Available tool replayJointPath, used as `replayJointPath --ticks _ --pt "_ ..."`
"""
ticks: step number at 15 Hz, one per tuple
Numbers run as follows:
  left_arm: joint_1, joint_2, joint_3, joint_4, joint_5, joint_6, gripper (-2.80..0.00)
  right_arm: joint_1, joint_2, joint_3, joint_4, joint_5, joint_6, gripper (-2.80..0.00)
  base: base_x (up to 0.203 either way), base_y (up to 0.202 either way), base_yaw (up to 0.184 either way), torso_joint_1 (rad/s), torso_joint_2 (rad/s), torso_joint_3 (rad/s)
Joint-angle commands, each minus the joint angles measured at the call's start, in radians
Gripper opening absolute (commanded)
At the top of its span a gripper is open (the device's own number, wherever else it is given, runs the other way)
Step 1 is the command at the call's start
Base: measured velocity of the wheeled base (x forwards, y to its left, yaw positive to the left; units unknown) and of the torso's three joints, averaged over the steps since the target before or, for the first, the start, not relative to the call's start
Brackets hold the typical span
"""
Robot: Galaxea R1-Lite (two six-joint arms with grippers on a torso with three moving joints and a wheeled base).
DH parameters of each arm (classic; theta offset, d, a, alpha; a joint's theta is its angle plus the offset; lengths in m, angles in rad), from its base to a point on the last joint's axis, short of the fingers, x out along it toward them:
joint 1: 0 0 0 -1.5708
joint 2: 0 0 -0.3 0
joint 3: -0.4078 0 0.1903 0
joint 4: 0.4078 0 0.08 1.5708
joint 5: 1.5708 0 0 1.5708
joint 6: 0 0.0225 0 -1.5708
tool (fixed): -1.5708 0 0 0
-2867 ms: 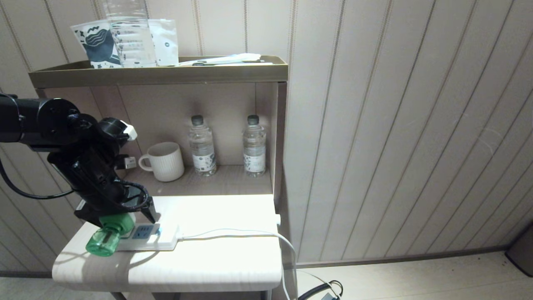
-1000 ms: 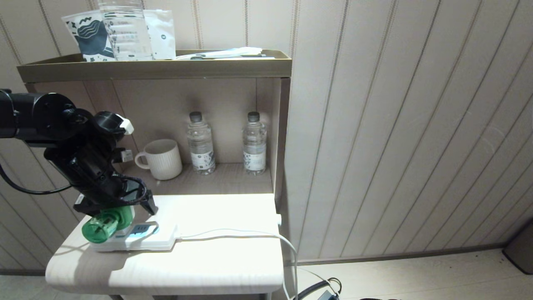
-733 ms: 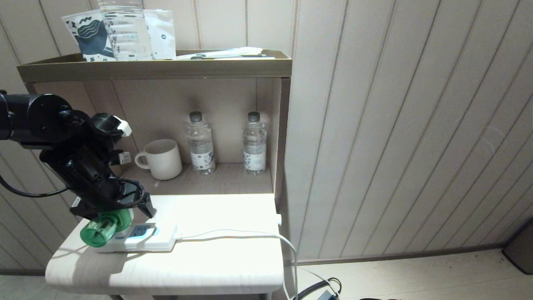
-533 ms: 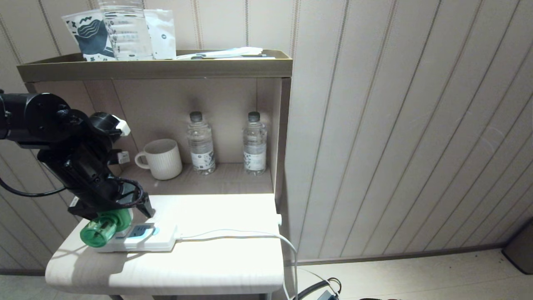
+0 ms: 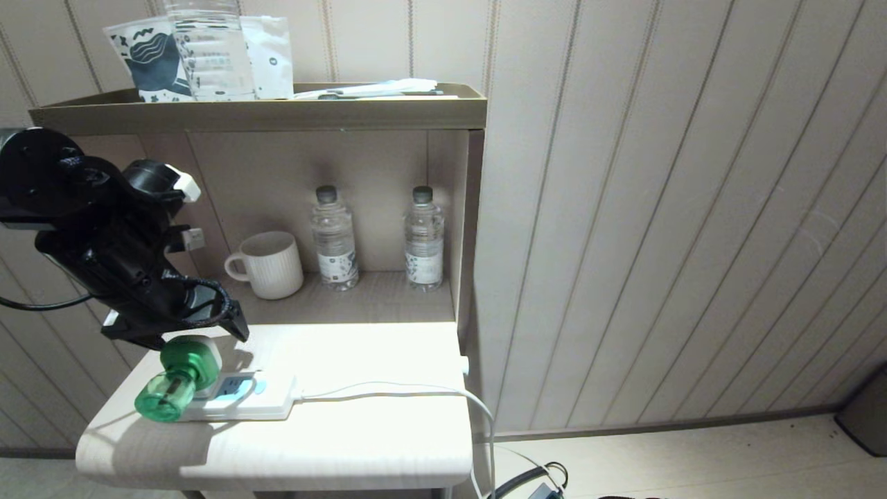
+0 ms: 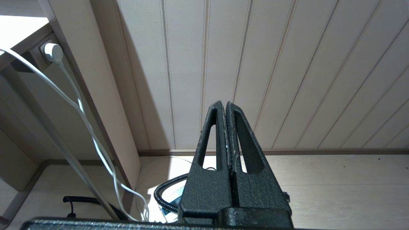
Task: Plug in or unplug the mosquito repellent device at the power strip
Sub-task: Hold the socket with your right hand and unplug it with your left hand
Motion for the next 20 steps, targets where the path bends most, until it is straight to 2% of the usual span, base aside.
replayJointPath --ticks 1,4,9,14,15,17,20 --pt "0.0 -0.03 -0.027 0.01 0.005 -0.002 0.0 0.0 0.001 0.0 0.001 0.0 -0.001 -2.8 0.0 0.0 0.0 0.0 0.0 0.0" --pt "0.0 -0.061 -0.084 0.034 0.026 0.001 0.0 0.0 0.001 0.0 0.001 0.0 -0.001 -2.8 0.0 0.0 0.0 0.0 0.0 0.0" --pt "0.0 -0.09 -0.179 0.174 0.027 -0.003 0.0 0.0 0.001 0.0 0.001 0.0 -0.001 -2.8 0.0 0.0 0.0 0.0 0.0 0.0" --pt "0.001 -0.109 -0.193 0.158 0.047 -0.012 0.0 0.0 0.001 0.0 0.001 0.0 -0.001 -2.8 0.0 0.0 0.0 0.0 0.0 0.0" --pt "0.008 -0.113 -0.214 0.143 0.056 -0.025 -2.8 0.0 0.001 0.0 0.001 0.0 -0.001 -2.8 0.0 0.0 0.0 0.0 0.0 0.0" --pt "0.021 -0.124 -0.246 0.088 0.074 -0.067 -2.8 0.0 0.001 0.0 0.001 0.0 -0.001 -2.8 0.0 0.0 0.0 0.0 0.0 0.0" --pt "0.032 -0.163 -0.244 0.078 0.112 -0.067 -2.8 0.0 0.001 0.0 0.001 0.0 -0.001 -2.8 0.0 0.0 0.0 0.0 0.0 0.0"
